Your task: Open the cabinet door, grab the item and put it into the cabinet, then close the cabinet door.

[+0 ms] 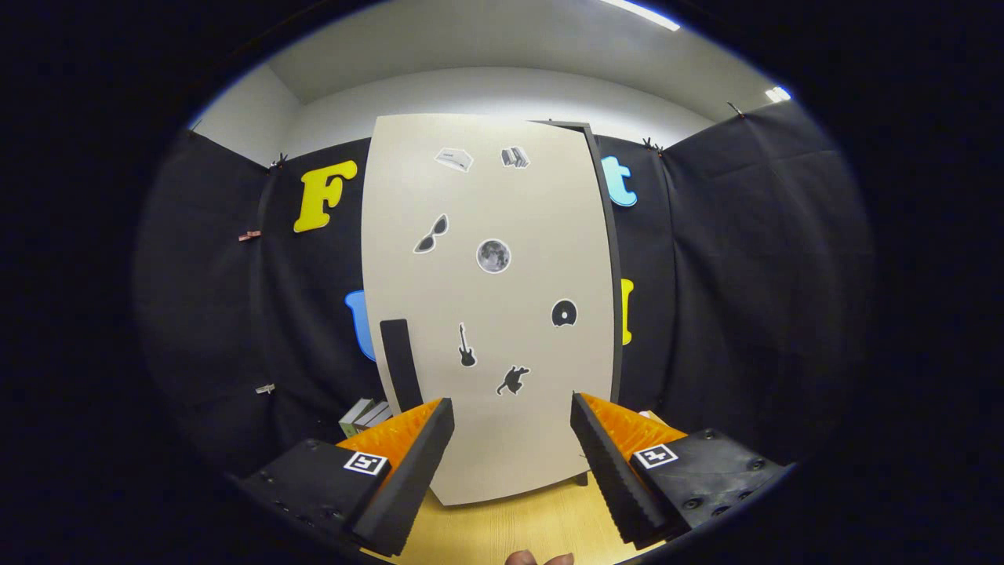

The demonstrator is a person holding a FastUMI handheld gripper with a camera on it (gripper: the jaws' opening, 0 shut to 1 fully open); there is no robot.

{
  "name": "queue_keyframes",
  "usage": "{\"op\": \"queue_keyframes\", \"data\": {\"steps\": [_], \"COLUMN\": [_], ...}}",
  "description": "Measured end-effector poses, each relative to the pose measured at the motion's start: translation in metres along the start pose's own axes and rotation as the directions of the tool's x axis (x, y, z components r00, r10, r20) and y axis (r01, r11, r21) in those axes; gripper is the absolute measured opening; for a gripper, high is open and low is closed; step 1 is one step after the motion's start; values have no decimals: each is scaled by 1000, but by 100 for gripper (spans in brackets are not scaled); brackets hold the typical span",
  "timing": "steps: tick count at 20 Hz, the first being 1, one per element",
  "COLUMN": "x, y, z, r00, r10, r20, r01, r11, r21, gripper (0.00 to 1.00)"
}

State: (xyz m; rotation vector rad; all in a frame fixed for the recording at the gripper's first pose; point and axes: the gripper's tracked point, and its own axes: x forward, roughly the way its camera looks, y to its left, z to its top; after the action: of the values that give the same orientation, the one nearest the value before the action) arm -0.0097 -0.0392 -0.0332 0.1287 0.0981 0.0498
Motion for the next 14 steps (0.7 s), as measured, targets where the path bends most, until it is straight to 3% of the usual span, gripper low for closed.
{"op": "queue_keyframes", "data": {"steps": [14], "x": [13], "y": [-2], "z": [2], "r00": [1000], "r10": [27], "r20": [14], "r01": [-26], "r11": [998], "r21": [-49], "gripper": [98]}}
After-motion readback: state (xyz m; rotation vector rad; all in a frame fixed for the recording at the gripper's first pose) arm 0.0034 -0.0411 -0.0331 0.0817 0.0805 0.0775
